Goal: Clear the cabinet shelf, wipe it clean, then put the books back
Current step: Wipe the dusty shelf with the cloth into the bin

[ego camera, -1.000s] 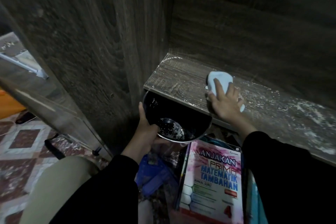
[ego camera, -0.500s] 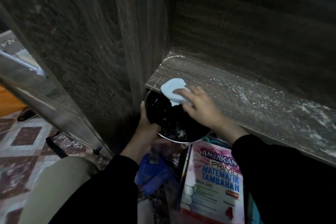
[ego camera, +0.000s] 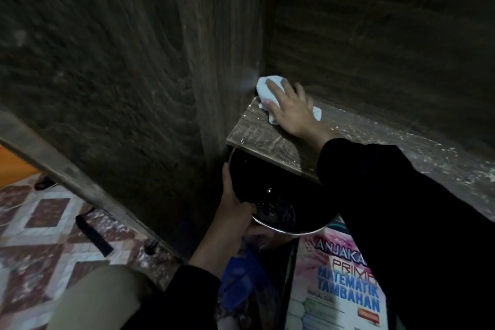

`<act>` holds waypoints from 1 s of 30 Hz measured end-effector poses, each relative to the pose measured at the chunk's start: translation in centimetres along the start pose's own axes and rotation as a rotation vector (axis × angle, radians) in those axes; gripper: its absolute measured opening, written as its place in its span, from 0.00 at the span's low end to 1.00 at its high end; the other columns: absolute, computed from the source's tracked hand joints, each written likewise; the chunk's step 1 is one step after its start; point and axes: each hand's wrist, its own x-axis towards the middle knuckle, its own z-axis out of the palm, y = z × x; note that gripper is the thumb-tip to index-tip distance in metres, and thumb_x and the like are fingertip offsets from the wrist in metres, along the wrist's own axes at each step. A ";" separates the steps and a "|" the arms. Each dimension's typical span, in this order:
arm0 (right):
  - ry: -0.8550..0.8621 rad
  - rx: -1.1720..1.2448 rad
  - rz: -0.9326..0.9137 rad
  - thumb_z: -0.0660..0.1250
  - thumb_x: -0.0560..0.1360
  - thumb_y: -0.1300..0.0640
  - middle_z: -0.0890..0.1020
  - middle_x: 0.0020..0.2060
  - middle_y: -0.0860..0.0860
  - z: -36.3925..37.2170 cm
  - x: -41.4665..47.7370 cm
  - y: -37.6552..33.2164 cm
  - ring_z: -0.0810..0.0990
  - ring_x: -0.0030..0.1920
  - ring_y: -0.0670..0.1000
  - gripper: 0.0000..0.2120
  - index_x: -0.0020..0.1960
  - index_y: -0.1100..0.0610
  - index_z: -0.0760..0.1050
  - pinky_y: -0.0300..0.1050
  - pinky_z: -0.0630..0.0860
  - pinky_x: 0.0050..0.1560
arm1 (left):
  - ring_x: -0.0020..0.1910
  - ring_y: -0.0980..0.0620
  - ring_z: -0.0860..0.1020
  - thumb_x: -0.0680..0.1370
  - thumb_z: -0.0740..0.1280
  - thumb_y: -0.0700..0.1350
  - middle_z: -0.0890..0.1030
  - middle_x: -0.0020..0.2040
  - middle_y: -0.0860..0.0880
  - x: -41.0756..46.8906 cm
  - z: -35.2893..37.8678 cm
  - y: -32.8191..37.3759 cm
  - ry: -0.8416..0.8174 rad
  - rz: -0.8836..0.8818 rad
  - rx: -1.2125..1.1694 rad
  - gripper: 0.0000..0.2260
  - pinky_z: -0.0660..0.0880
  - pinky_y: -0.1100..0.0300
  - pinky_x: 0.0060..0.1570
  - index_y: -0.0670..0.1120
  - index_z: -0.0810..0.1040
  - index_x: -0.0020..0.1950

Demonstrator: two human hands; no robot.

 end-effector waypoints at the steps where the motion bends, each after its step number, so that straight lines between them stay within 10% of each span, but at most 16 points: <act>1: -0.031 0.013 0.036 0.49 0.82 0.42 0.50 0.78 0.49 0.5 0.4 -0.4 0.48 0.76 0.58 0.25 0.77 0.43 0.50 0.60 0.48 0.71 | 0.61 0.37 0.75 0.75 0.56 0.24 0.66 0.73 0.52 0.0 0.1 0.1 -0.003 -0.006 -0.010 0.45 0.81 0.49 0.29 0.68 0.45 0.75; 19: -0.148 -0.117 -0.320 0.54 0.75 0.45 0.64 0.73 0.44 -0.1 -3.2 -2.2 0.62 0.71 0.57 0.23 0.70 0.40 0.67 0.61 0.60 0.68 | 0.53 0.39 0.79 0.75 0.55 0.24 0.65 0.73 0.54 0.4 -0.8 0.5 0.035 0.013 0.046 0.45 0.81 0.49 0.30 0.68 0.45 0.75; 27: -0.182 -0.091 -0.592 0.51 0.70 0.50 0.74 0.67 0.52 -0.2 -9.5 -0.3 0.69 0.51 0.56 0.24 0.58 0.47 0.80 0.55 0.69 0.53 | 0.49 0.42 0.79 0.75 0.54 0.25 0.67 0.73 0.49 0.6 -0.8 0.4 0.046 0.023 0.057 0.44 0.78 0.55 0.26 0.67 0.45 0.75; 30: -0.100 0.142 -0.479 0.59 0.72 0.56 0.77 0.63 0.52 -2.0 -11.1 1.4 0.74 0.61 0.53 0.17 0.57 0.49 0.80 0.51 0.65 0.60 | 0.44 0.45 0.78 0.74 0.53 0.24 0.64 0.74 0.50 0.5 -0.8 0.4 0.046 0.035 0.062 0.44 0.79 0.54 0.25 0.65 0.45 0.76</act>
